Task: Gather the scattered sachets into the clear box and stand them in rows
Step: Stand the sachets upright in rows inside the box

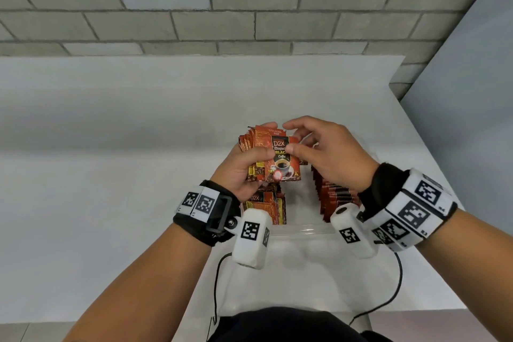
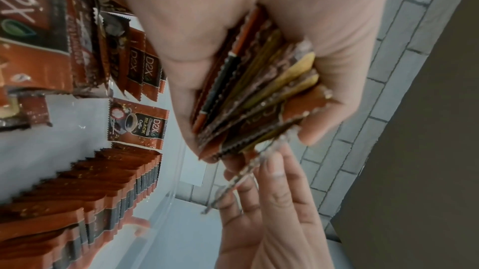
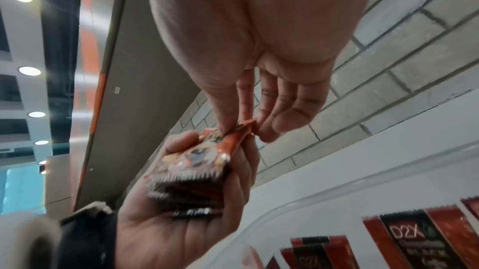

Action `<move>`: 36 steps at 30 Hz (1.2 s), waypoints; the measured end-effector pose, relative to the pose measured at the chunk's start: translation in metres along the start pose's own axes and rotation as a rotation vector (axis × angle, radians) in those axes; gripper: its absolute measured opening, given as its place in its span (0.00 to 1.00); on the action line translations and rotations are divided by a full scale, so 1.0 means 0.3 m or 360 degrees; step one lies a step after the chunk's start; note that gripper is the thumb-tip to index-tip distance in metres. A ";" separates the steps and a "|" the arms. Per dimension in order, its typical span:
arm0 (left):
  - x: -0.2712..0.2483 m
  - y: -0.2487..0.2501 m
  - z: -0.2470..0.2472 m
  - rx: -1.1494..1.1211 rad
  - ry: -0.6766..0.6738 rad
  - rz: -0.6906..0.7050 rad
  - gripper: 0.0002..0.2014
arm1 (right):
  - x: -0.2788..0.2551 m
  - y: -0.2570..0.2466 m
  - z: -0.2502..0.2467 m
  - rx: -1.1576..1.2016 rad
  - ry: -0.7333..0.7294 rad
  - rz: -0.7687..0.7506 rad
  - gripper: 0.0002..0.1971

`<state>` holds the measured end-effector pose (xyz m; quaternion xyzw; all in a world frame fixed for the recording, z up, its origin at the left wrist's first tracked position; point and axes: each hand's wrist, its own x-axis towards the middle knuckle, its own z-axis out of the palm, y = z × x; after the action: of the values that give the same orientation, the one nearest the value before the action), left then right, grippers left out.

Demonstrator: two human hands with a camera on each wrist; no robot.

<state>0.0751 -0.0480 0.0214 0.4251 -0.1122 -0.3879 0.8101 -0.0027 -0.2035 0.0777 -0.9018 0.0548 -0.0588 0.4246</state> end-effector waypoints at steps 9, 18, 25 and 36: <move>0.021 0.092 -0.106 -0.0110 0.0244 0.0100 0.19 | 0.074 0.002 -0.128 -0.0295 -0.0036 0.0027 0.08; 0.021 0.106 -0.159 -0.0178 0.0241 0.0126 0.24 | 0.179 0.116 -0.081 -0.1106 -0.0458 0.0263 0.07; 0.017 0.111 -0.173 -0.0182 0.0278 0.0112 0.20 | 0.231 0.135 -0.014 -0.1301 -0.0628 0.0319 0.08; 0.013 0.104 -0.188 -0.0207 0.0296 0.0114 0.20 | 0.233 0.163 0.052 -0.1753 -0.0576 0.0127 0.11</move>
<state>0.1232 -0.0064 0.0105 0.4015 -0.0262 -0.3242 0.8562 0.0664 -0.2330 0.0342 -0.9827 0.0379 0.1496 -0.1025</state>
